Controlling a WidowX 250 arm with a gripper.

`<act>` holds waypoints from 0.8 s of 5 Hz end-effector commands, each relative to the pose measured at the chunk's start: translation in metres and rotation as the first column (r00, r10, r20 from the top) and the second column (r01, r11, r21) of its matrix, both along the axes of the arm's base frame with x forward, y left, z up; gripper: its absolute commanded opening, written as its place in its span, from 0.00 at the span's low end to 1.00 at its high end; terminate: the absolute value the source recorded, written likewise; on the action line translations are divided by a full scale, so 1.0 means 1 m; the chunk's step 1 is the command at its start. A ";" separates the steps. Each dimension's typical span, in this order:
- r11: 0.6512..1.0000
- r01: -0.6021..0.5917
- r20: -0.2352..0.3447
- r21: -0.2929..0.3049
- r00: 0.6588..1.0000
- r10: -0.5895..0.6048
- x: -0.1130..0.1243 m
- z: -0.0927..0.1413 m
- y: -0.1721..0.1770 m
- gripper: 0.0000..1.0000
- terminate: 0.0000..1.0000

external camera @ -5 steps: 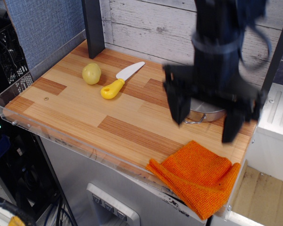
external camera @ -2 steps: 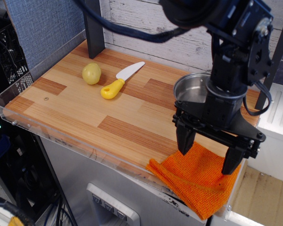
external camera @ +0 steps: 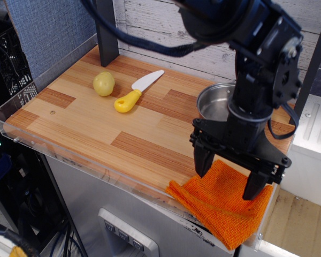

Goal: Move the orange cloth and place it below the knife.

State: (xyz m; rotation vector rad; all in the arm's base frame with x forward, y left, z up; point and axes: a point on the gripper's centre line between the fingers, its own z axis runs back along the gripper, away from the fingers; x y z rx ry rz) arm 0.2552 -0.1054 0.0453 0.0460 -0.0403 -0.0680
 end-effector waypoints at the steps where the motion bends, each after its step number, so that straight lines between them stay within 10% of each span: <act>1: 1.000 -0.001 0.058 0.002 0.998 0.001 -0.002 -0.002 -0.003 1.00 0.00; 4: 1.000 0.014 -0.016 0.008 1.000 -0.014 -0.007 -0.027 -0.008 1.00 0.00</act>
